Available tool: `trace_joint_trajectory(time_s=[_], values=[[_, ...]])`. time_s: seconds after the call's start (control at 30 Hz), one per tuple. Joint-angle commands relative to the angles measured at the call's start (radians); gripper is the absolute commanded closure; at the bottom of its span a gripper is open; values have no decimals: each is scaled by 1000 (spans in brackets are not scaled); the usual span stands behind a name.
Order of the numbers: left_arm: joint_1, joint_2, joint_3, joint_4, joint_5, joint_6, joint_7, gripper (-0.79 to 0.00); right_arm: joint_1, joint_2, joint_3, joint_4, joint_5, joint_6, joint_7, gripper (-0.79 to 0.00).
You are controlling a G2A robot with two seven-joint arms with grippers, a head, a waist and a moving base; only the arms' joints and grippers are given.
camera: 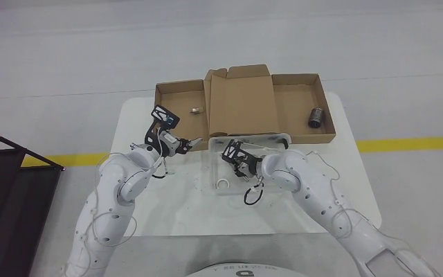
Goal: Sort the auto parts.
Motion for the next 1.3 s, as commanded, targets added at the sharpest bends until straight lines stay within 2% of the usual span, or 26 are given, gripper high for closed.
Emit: trace_joint_trajectory(time_s=[0.0, 0.1, 0.2, 0.3, 0.9, 1.27], values=[[0, 0, 0, 0, 0, 0, 0, -785, -1, 0, 1, -1, -1, 2, 1, -52], [0, 0, 0, 0, 0, 0, 0, -785, -2, 0, 1, 1, 1, 3, -1, -65], [0, 0, 0, 0, 0, 0, 0, -785, -1, 0, 2, 6, -5, 15, -1, -209], [0, 0, 0, 0, 0, 0, 0, -785, 3, -2, -4, 14, -26, 43, 0, -252], [0, 0, 0, 0, 0, 0, 0, -785, 28, -18, -43, 49, -20, 46, 10, -256], [0, 0, 0, 0, 0, 0, 0, -785, 67, -40, -87, 109, -51, 107, 22, -240]])
